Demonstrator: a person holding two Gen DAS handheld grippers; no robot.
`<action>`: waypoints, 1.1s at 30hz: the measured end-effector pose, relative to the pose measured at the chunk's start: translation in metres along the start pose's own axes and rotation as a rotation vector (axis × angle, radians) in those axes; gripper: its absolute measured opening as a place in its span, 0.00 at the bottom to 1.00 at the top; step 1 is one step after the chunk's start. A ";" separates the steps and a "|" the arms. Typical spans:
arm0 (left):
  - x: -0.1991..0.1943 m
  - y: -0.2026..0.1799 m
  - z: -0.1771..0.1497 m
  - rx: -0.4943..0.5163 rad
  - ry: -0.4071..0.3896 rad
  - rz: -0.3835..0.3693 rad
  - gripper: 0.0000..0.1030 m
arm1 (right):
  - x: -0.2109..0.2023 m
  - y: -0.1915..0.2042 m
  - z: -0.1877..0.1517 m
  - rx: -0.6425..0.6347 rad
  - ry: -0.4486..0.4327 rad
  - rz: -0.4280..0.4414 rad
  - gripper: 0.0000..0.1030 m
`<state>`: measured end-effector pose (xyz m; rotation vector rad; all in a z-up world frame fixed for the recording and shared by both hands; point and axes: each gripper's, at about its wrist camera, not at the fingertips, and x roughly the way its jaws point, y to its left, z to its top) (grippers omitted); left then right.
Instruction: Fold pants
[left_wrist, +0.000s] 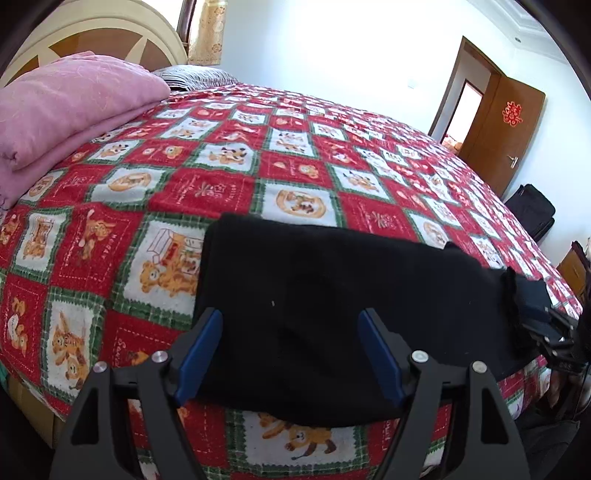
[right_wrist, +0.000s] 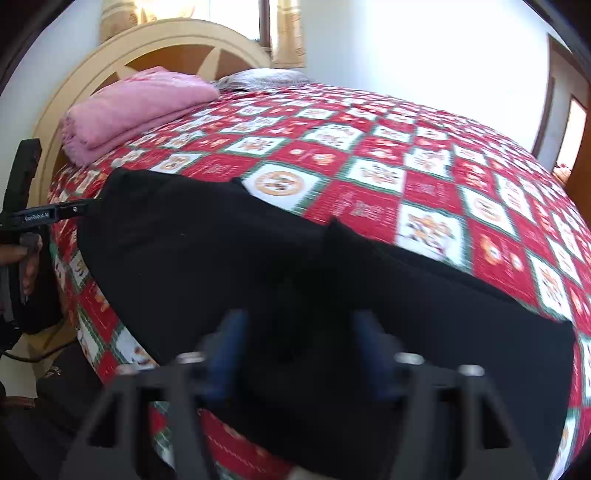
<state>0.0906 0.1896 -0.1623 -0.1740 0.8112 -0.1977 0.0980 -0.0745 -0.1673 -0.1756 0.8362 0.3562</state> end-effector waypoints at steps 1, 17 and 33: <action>0.000 0.002 0.000 -0.002 -0.005 0.001 0.76 | -0.005 -0.005 -0.005 0.020 -0.003 0.031 0.66; -0.001 0.037 0.007 -0.097 -0.064 -0.049 0.46 | -0.019 -0.019 -0.032 0.062 -0.077 0.026 0.68; 0.018 0.027 -0.006 -0.029 -0.005 0.016 0.55 | -0.018 -0.016 -0.036 0.056 -0.094 0.019 0.73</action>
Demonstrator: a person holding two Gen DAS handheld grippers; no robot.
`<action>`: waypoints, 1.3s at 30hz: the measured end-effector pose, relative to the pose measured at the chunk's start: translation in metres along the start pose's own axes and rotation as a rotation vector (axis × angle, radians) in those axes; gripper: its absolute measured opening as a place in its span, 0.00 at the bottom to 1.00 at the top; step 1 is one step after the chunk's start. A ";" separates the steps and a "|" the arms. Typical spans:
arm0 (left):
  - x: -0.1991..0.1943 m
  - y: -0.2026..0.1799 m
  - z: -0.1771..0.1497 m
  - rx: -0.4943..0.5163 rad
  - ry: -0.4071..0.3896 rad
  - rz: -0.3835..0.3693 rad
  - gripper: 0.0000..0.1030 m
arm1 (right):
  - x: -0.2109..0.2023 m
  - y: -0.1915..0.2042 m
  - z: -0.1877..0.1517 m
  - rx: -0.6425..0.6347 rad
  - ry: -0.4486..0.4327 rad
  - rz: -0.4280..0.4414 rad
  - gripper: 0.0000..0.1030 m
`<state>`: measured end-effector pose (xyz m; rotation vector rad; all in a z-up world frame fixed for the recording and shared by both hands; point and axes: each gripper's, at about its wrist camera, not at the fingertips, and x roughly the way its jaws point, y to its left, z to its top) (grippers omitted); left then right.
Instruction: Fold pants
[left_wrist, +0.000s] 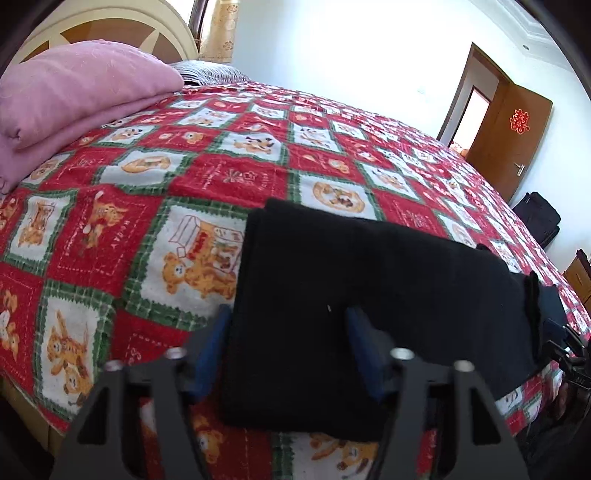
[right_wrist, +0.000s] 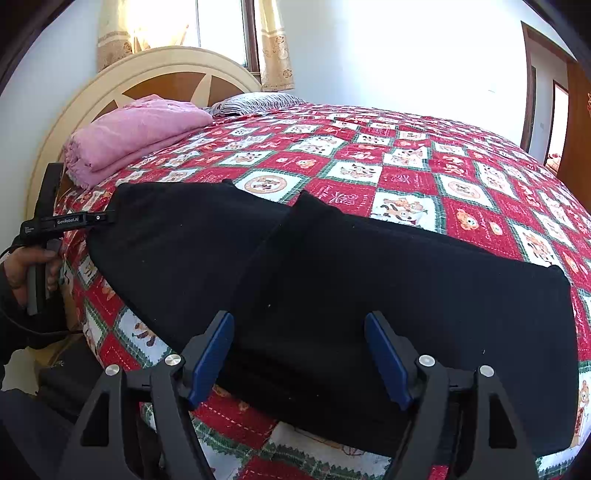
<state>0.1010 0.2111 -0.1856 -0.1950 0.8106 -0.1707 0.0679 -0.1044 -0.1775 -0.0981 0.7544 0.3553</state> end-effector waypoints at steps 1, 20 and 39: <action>-0.004 -0.002 0.000 0.000 0.002 0.000 0.49 | 0.000 0.000 0.000 0.001 -0.001 0.000 0.73; -0.028 0.011 0.007 -0.107 -0.090 -0.237 0.22 | -0.004 -0.003 0.003 0.004 -0.010 -0.001 0.77; -0.095 -0.050 0.044 -0.035 -0.229 -0.419 0.21 | -0.024 -0.026 0.019 0.084 -0.060 -0.021 0.77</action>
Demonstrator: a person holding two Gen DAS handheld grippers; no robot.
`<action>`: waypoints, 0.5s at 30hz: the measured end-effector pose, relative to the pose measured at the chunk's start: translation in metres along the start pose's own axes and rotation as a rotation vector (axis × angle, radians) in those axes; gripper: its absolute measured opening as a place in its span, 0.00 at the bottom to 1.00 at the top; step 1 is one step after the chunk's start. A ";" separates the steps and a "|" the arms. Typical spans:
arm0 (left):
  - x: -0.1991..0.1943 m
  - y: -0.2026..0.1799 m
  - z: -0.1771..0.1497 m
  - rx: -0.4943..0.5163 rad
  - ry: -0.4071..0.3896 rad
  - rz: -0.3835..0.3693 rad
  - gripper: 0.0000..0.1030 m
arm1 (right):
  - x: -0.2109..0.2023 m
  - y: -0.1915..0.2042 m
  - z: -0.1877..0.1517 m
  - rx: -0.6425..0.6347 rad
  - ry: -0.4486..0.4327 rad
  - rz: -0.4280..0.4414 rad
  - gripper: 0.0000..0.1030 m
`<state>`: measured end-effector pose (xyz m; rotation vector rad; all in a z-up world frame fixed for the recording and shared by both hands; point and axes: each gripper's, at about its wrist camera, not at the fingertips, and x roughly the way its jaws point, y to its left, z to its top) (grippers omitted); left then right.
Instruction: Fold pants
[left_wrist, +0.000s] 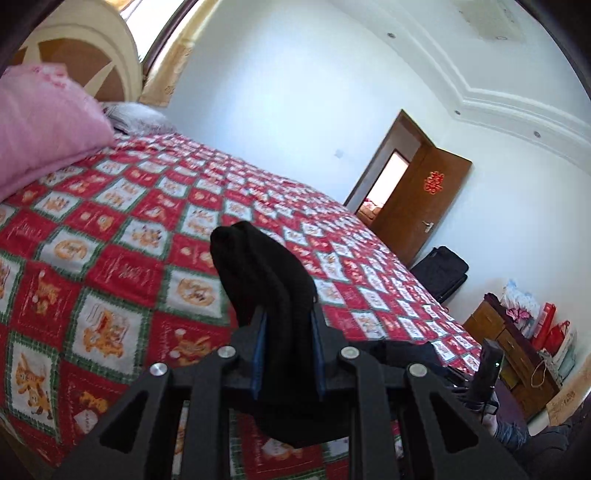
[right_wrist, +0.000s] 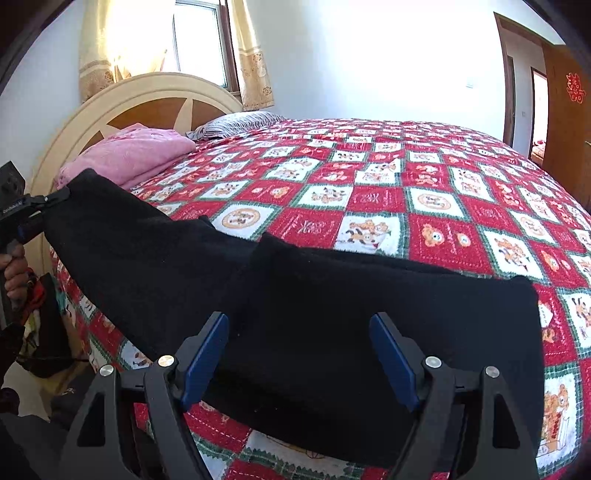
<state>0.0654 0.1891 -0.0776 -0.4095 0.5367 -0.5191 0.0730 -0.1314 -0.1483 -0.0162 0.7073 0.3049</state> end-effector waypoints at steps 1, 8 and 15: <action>-0.001 -0.008 0.003 0.016 -0.006 -0.009 0.21 | -0.002 -0.001 0.002 0.002 -0.007 0.000 0.77; 0.016 -0.075 0.022 0.042 0.032 -0.123 0.21 | -0.026 -0.025 0.022 0.052 -0.064 -0.017 0.78; 0.057 -0.156 0.028 0.147 0.109 -0.260 0.21 | -0.061 -0.062 0.031 0.070 -0.121 -0.098 0.78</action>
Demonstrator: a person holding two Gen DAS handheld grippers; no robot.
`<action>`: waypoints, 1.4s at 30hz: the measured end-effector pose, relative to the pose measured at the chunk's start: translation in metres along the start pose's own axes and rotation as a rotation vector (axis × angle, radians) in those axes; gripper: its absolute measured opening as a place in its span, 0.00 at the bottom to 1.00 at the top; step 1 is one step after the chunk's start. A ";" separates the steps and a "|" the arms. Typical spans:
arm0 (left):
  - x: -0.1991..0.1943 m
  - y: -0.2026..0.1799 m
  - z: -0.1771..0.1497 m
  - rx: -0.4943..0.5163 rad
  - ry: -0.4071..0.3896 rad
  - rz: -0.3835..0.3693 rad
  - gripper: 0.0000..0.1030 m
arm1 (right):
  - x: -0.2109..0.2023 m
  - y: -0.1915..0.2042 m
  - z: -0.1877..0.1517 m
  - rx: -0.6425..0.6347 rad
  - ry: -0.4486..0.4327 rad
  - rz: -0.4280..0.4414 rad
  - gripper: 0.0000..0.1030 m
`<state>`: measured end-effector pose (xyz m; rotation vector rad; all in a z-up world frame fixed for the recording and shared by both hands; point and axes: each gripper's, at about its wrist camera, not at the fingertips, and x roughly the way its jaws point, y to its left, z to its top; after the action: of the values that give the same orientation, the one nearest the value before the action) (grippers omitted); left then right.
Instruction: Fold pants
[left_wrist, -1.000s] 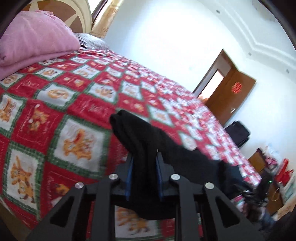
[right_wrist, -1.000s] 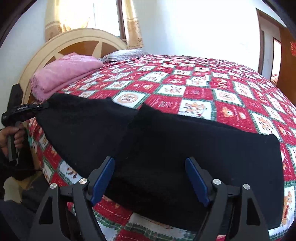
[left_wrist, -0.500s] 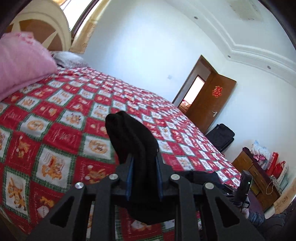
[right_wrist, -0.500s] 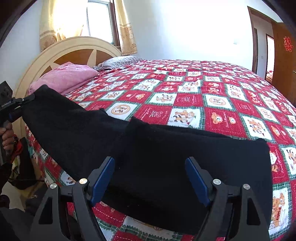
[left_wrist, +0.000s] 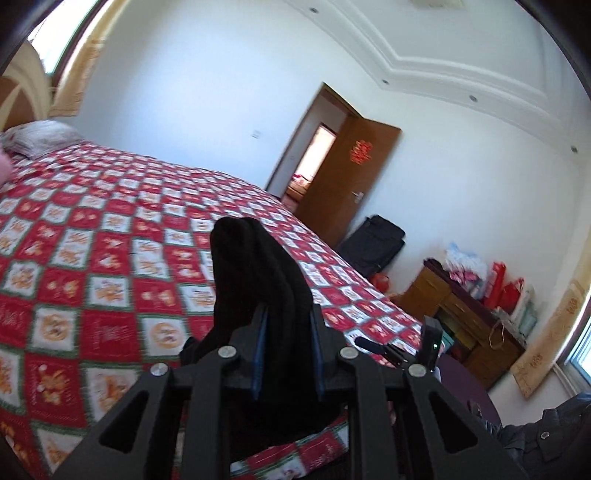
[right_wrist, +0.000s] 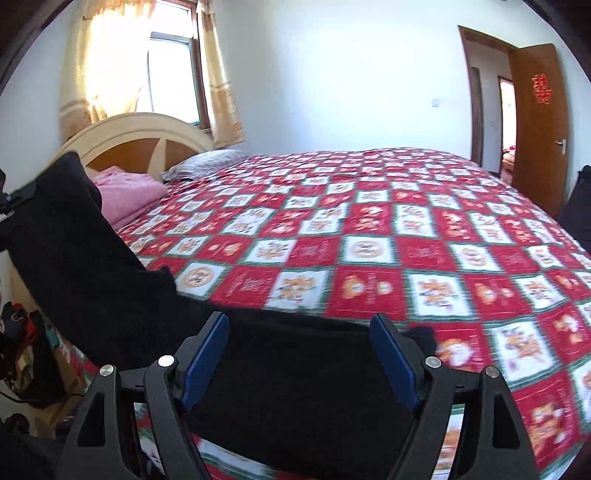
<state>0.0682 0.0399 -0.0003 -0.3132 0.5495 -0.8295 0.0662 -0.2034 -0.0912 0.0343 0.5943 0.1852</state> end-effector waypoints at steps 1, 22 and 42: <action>0.009 -0.008 0.002 0.013 0.017 -0.017 0.21 | -0.002 -0.006 0.000 0.003 -0.003 -0.011 0.78; 0.224 -0.100 -0.078 0.195 0.453 -0.033 0.24 | -0.005 -0.136 -0.024 0.350 -0.045 -0.172 0.78; 0.141 -0.006 -0.076 0.029 0.228 0.126 0.74 | -0.035 -0.067 -0.022 0.191 0.006 0.071 0.78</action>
<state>0.0981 -0.0763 -0.1071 -0.1563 0.7621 -0.7549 0.0365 -0.2761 -0.0955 0.2399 0.6152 0.1966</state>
